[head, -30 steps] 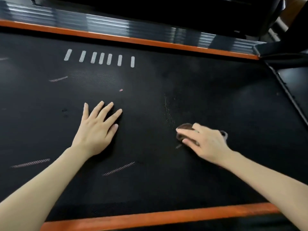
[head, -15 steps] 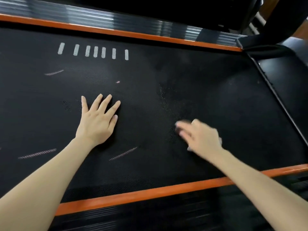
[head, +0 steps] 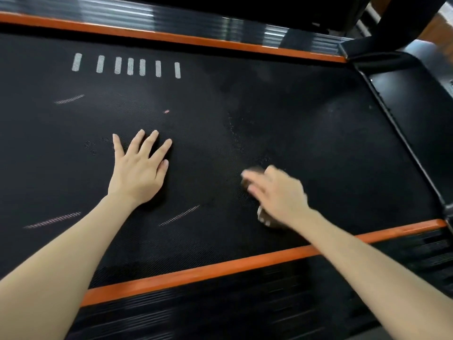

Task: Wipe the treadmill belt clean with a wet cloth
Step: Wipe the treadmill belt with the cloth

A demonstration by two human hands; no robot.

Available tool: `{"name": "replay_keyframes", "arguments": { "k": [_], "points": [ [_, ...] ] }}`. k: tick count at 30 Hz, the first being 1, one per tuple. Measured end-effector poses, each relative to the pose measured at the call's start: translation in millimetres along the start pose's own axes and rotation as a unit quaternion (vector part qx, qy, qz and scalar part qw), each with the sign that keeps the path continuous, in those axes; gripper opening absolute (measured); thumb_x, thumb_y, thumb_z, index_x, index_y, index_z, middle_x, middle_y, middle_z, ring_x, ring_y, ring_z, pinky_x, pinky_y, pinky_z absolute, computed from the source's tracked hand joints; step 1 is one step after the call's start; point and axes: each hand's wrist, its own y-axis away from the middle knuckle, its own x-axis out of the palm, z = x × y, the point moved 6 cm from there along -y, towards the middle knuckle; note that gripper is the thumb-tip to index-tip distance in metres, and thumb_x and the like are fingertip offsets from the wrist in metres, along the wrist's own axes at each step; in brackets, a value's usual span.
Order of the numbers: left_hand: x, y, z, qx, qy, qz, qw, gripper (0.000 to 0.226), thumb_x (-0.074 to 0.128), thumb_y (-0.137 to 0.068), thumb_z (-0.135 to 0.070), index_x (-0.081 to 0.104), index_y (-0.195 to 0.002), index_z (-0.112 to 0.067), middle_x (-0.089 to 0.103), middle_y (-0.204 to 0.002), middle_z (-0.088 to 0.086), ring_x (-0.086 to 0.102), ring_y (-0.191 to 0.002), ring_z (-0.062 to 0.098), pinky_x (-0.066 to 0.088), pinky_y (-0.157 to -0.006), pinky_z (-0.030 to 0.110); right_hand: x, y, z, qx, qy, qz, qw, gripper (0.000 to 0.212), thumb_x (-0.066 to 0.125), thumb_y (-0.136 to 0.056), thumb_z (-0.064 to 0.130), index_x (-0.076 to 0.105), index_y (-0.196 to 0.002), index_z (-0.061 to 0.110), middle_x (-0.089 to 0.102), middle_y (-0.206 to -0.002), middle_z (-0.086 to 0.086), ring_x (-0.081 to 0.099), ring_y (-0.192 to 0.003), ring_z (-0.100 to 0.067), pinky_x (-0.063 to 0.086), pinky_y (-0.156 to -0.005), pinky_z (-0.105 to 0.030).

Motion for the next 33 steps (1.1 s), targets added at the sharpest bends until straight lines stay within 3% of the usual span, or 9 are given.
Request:
{"name": "replay_keyframes", "arguments": {
  "k": [2,4,9,11,13,18,23,27,33],
  "points": [
    [1,-1,0,-0.002,0.001,0.001,1.000,0.054,0.024,-0.094,-0.039,0.045,-0.140,-0.020,0.042,-0.144,0.015,0.031,-0.135,0.039,0.008,-0.107,0.069,2,-32,-31,0.142,-0.013,-0.023,0.989,0.036,0.041,-0.098,0.042,0.051,-0.132,0.036,0.051,-0.103,-0.007,0.056,-0.096,-0.029,0.040,-0.071,-0.034],
    [1,-3,0,-0.004,0.006,0.004,1.000,0.055,0.023,-0.093,-0.040,0.045,-0.140,-0.020,0.041,-0.144,0.015,0.030,-0.135,0.039,0.008,-0.107,0.068,4,-41,-19,0.202,-0.032,-0.032,0.978,0.036,0.040,-0.098,0.041,0.052,-0.131,0.032,0.051,-0.109,-0.009,0.056,-0.099,-0.033,0.043,-0.076,-0.038],
    [1,-2,3,-0.004,0.010,0.001,1.000,0.051,0.027,-0.096,-0.038,0.042,-0.141,-0.021,0.037,-0.147,0.014,0.025,-0.138,0.036,0.005,-0.109,0.066,15,23,110,0.003,-0.132,0.019,0.991,0.039,0.044,-0.095,0.043,0.053,-0.131,0.033,0.052,-0.108,-0.007,0.055,-0.094,-0.029,0.049,-0.073,-0.041],
    [1,0,4,-0.003,0.015,-0.002,1.000,0.046,0.031,-0.099,-0.035,0.040,-0.143,-0.023,0.035,-0.149,0.013,0.023,-0.139,0.035,0.004,-0.109,0.066,11,40,111,-0.041,-0.124,0.057,0.990,0.044,0.039,-0.091,0.046,0.054,-0.131,0.036,0.055,-0.104,-0.004,0.055,-0.089,-0.026,0.050,-0.067,-0.040],
    [0,0,3,-0.001,0.013,-0.003,1.000,0.046,0.031,-0.099,-0.035,0.040,-0.143,-0.023,0.035,-0.149,0.013,0.023,-0.139,0.035,0.004,-0.108,0.067,7,53,74,-0.033,-0.074,0.075,0.994,0.049,0.034,-0.086,0.050,0.053,-0.130,0.042,0.055,-0.101,-0.002,0.056,-0.088,-0.026,0.050,-0.068,-0.039],
    [-3,-1,1,-0.003,0.008,0.006,1.000,0.049,0.030,-0.097,-0.037,0.041,-0.142,-0.022,0.037,-0.147,0.015,0.026,-0.138,0.037,0.005,-0.107,0.068,-11,86,-37,0.166,-0.026,0.057,0.984,0.041,0.047,-0.095,0.033,0.048,-0.135,0.041,0.051,-0.105,-0.004,0.055,-0.097,-0.029,0.045,-0.079,-0.040],
    [-5,-1,0,-0.004,0.019,-0.006,1.000,0.044,0.043,-0.098,-0.029,0.042,-0.142,-0.021,0.037,-0.148,0.014,0.025,-0.139,0.036,0.004,-0.109,0.067,17,56,93,-0.025,-0.069,0.073,0.995,0.046,0.047,-0.088,0.039,0.053,-0.133,0.030,0.058,-0.103,-0.009,0.057,-0.085,-0.031,0.047,-0.071,-0.042],
    [-4,-1,4,-0.009,0.017,0.004,1.000,0.046,0.033,-0.099,-0.035,0.041,-0.142,-0.024,0.036,-0.149,0.011,0.023,-0.140,0.033,0.003,-0.109,0.067,17,33,102,-0.135,-0.009,0.038,0.990,0.040,0.045,-0.089,0.040,0.056,-0.126,0.028,0.054,-0.089,-0.005,0.053,-0.071,-0.024,0.036,-0.061,-0.033],
    [-5,-2,3,-0.023,0.024,0.003,0.999,0.046,0.038,-0.097,-0.036,0.040,-0.143,-0.028,0.033,-0.152,0.007,0.019,-0.143,0.030,-0.005,-0.112,0.062,23,-79,71,0.026,-0.014,-0.037,0.999,0.034,0.041,-0.099,0.032,0.054,-0.129,0.024,0.055,-0.104,-0.012,0.054,-0.088,-0.031,0.034,-0.073,-0.038]
  ]
}}
